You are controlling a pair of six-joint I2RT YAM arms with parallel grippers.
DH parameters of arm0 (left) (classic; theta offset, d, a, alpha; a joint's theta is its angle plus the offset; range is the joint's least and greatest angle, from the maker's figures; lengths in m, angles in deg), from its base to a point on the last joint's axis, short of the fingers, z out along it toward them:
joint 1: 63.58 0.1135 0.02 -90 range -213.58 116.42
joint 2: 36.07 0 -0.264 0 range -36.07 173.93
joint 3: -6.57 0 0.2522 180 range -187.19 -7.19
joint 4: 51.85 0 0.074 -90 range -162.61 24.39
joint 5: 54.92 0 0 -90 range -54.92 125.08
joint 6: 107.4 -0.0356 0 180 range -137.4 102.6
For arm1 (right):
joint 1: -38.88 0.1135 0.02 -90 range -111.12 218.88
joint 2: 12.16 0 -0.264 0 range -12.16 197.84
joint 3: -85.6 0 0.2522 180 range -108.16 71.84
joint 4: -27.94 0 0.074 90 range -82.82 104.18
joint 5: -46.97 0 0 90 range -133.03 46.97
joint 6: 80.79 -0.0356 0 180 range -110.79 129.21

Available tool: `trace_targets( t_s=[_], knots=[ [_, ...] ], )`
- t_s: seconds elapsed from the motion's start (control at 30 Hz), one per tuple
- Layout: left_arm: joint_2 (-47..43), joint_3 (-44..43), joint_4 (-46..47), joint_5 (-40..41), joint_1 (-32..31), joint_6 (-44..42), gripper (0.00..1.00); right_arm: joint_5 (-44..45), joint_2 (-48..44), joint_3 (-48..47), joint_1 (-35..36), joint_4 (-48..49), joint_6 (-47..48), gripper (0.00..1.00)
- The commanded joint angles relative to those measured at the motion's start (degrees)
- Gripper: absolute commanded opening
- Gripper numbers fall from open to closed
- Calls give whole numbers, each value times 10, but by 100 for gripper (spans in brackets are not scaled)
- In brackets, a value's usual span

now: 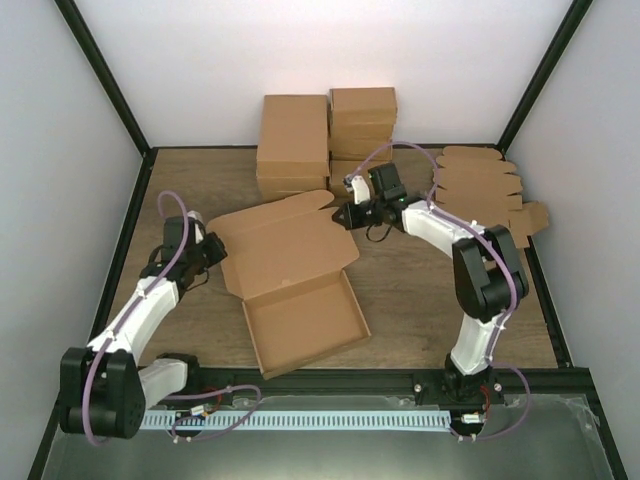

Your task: Fold the paper box

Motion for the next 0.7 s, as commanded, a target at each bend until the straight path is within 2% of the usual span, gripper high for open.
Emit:
trace_targets(
  t_s=[0.0,0.27,0.43,0.67],
  knots=[
    [-56,-7,-36,5,0,-25,4,71,-66,28,44,10,3,3],
    [-137,8,-32,-4,-5,-29,4,188,-139,65,115,37,-12,2],
    [-188,46,24,-3,-8,-15,4,247,-192,110,146,99,-19,2],
    [-178,50,97,69,-48,-12,4,290,-228,145,147,166,-22,2]
  ],
)
